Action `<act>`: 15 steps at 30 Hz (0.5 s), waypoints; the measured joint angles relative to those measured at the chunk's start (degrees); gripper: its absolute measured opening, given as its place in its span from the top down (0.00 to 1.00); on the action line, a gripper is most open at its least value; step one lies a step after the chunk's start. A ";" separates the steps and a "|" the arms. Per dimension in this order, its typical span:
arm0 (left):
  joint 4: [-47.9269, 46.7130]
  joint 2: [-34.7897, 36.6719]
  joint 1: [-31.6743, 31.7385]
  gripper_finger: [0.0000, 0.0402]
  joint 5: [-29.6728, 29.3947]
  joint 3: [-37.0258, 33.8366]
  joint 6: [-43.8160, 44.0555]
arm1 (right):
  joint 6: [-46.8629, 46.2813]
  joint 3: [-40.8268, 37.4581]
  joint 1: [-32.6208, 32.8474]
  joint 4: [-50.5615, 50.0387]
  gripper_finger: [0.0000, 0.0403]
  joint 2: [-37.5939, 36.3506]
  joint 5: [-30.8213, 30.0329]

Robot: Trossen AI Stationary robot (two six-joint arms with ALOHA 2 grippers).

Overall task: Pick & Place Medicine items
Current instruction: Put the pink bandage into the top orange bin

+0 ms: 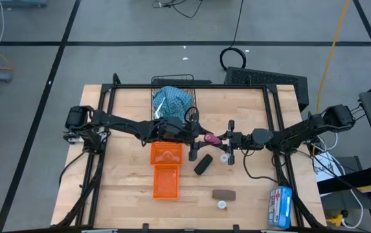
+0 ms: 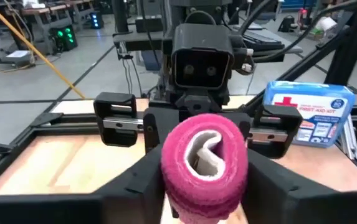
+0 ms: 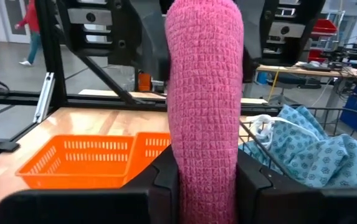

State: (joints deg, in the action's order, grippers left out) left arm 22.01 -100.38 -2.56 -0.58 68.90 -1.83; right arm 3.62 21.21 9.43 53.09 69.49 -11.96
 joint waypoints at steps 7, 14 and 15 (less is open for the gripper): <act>-0.86 0.00 0.38 0.81 2.13 0.00 0.75 | -0.55 0.00 0.00 -0.84 0.83 -0.01 -0.11; -17.50 2.21 1.41 0.62 0.53 4.61 5.00 | -6.20 3.09 -0.43 -10.74 0.83 -0.62 0.06; -22.45 2.29 1.65 0.59 0.71 6.76 5.60 | -7.07 4.68 -0.44 -14.85 0.84 -0.71 -0.14</act>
State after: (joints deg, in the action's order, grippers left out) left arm -0.43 -98.08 -0.91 0.13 75.66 3.78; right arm -3.46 25.89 8.99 38.24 68.78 -12.10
